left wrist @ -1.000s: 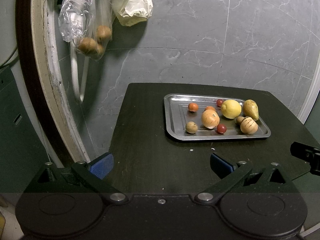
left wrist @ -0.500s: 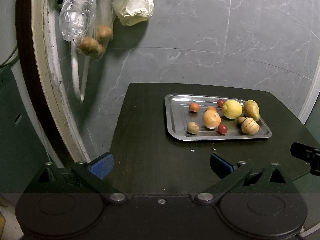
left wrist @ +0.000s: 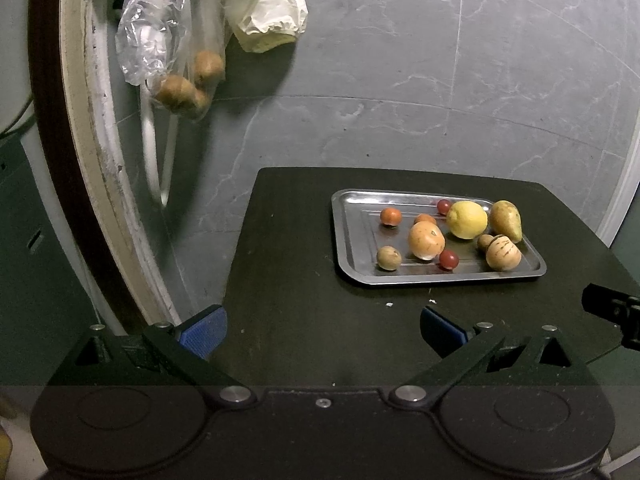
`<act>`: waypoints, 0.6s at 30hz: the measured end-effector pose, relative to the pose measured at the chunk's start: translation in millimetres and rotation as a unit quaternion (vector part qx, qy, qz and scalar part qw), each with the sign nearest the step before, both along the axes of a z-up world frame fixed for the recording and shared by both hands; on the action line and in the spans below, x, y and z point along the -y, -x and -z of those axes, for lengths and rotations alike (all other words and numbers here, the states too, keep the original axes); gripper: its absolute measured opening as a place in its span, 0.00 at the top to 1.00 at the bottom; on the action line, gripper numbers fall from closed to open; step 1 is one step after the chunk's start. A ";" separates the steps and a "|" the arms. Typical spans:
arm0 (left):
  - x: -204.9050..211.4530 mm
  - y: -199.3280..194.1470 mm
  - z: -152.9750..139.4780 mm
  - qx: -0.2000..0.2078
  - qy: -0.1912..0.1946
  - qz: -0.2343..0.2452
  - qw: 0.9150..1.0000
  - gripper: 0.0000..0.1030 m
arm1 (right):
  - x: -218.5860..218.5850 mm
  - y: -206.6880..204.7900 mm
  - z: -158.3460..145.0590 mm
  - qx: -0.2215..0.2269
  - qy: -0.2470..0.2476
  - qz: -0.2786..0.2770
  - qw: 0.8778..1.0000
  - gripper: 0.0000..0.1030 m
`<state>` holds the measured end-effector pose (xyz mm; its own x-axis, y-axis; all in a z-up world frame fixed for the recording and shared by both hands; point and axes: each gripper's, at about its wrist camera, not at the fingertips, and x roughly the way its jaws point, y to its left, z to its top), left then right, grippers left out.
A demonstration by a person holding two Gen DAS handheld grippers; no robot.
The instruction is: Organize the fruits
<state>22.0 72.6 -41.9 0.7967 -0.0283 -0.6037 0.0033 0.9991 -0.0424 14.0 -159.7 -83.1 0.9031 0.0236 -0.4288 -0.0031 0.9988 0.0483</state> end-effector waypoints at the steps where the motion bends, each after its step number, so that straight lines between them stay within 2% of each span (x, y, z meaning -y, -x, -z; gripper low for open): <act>1: -0.2 -0.9 0.1 0.000 0.000 0.000 1.000 0.01 | -0.8 -1.0 0.0 0.000 0.000 0.000 1.000 0.00; 18: -2.8 -8.8 -0.6 0.001 0.000 0.006 1.000 0.01 | -4.0 -9.8 -4.1 0.000 0.001 0.003 1.000 0.00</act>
